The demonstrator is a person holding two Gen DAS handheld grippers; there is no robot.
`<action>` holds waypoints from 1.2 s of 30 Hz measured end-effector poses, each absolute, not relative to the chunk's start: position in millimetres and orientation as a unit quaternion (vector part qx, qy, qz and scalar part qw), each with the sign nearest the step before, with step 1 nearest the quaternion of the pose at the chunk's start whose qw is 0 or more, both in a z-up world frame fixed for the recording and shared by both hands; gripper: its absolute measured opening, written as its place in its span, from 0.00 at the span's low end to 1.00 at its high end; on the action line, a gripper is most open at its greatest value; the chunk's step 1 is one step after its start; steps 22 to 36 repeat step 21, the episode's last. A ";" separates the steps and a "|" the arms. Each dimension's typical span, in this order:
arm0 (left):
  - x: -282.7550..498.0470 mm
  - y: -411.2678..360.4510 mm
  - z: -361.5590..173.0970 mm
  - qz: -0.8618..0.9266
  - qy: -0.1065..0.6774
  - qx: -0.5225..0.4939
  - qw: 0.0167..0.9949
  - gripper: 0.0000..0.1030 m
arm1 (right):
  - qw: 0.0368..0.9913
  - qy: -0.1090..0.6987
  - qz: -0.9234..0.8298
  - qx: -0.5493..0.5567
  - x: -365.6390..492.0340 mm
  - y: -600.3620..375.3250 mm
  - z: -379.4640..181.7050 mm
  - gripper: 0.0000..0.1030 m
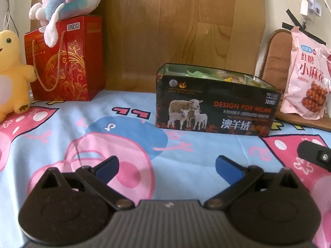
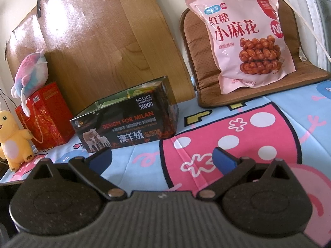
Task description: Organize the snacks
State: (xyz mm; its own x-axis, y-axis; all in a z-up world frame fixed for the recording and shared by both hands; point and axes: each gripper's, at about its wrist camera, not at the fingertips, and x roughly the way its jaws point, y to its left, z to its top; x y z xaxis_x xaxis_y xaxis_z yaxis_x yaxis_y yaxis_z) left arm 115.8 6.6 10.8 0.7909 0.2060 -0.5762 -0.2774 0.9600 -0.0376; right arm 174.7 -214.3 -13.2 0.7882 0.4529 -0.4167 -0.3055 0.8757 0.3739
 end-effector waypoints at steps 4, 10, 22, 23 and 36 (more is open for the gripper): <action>112.3 3.4 11.3 0.130 0.282 -0.052 0.949 1.00 | 0.935 0.254 0.202 0.145 174.2 -214.1 -13.1 1.00; 109.9 1.1 12.7 0.115 0.272 -0.046 0.954 1.00 | 0.935 0.254 0.201 0.145 174.2 -214.0 -13.2 1.00; 110.7 3.9 11.5 0.102 0.276 -0.056 0.954 1.00 | 0.935 0.254 0.201 0.145 173.7 -213.6 -13.5 1.00; 110.7 3.9 11.5 0.102 0.276 -0.056 0.954 1.00 | 0.935 0.254 0.201 0.145 173.7 -213.6 -13.5 1.00; 110.7 3.9 11.5 0.102 0.276 -0.056 0.954 1.00 | 0.935 0.254 0.201 0.145 173.7 -213.6 -13.5 1.00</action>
